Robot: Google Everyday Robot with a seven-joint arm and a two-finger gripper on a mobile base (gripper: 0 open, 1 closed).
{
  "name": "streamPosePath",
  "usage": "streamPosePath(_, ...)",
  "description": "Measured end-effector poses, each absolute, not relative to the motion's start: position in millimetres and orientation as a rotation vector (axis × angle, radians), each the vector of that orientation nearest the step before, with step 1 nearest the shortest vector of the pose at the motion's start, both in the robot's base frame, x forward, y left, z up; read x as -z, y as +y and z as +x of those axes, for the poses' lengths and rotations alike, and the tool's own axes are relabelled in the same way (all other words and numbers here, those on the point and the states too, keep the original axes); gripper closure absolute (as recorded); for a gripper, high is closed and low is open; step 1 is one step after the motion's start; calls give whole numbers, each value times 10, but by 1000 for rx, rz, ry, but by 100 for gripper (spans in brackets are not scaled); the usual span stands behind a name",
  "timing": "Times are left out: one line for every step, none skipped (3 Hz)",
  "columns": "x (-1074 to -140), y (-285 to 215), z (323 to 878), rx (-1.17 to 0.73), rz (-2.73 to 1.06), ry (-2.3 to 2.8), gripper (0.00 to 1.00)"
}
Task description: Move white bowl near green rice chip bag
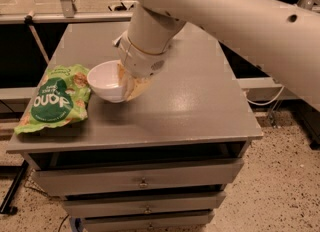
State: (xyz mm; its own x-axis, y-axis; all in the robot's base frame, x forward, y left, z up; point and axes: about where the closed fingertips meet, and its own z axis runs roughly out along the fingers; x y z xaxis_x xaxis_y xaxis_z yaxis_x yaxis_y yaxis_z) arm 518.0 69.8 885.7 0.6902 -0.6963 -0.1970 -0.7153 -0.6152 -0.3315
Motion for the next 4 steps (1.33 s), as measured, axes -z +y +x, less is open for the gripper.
streamPosePath(-8794,813,5075,-92,-2535,1054,100)
streamPosePath(-8757,939,4977,-107,-2553,1003,100)
streamPosePath(-8664,1019,4919,-136,-2563,984,100)
streamPosePath(-8573,1074,4888,-166,-2572,976,100)
